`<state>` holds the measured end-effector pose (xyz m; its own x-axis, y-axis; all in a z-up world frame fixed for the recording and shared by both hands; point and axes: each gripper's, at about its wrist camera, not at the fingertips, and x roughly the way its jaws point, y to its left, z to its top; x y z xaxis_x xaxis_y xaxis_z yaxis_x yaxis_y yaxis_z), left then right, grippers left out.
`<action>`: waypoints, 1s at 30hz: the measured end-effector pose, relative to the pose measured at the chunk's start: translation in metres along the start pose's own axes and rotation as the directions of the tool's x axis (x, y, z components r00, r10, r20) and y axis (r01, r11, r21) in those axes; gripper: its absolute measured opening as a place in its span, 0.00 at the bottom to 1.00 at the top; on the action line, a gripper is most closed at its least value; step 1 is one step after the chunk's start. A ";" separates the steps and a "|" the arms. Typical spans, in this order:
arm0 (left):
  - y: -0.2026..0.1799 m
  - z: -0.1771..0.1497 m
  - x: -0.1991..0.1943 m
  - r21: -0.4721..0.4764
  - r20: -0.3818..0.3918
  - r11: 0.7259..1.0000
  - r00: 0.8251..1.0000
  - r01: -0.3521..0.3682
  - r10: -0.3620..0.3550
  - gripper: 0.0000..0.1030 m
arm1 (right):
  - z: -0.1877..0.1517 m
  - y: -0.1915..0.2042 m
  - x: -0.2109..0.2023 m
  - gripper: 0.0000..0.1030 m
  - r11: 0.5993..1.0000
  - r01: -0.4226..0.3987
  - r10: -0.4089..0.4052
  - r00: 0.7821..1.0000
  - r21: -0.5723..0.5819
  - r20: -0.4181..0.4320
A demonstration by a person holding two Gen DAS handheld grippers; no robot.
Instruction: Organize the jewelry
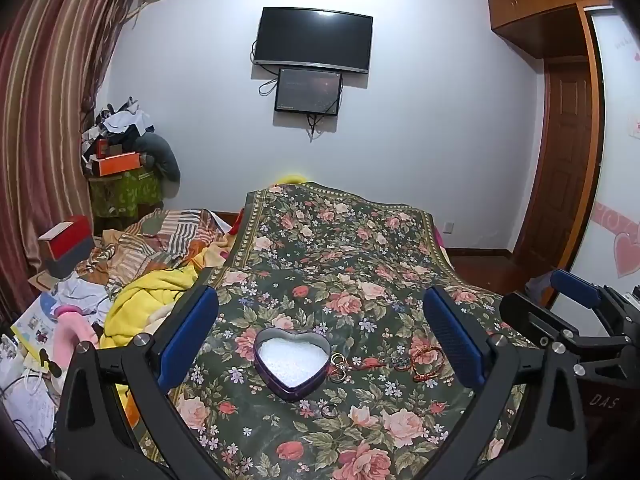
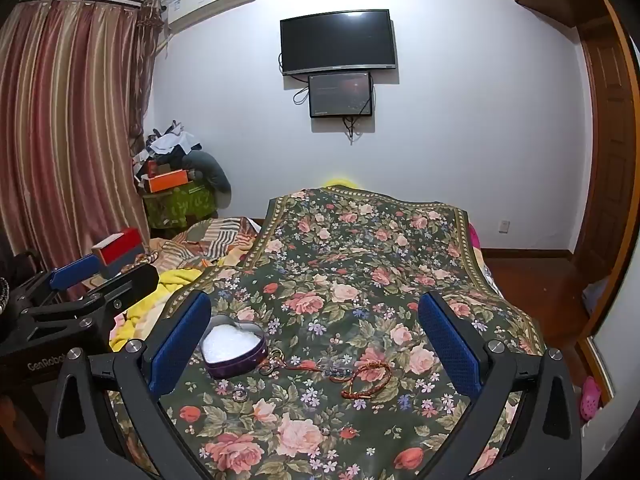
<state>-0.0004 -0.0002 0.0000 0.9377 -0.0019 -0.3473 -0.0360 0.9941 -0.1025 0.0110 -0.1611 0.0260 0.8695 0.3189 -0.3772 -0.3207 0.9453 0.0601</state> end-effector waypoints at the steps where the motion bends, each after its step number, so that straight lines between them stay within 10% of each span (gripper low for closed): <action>1: 0.000 0.000 0.000 -0.004 -0.002 1.000 1.000 0.002 -0.002 1.00 | 0.000 0.000 0.000 1.00 1.000 -0.001 0.001 1.000 0.001 0.000; 30: -0.002 -0.002 0.001 0.004 -0.006 1.000 1.000 0.001 -0.001 1.00 | 0.000 0.001 -0.001 1.00 1.000 -0.001 0.001 1.000 -0.003 0.001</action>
<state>-0.0001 -0.0029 -0.0015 0.9356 -0.0032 -0.3530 -0.0340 0.9945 -0.0991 0.0097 -0.1601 0.0264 0.8695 0.3198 -0.3763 -0.3226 0.9448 0.0574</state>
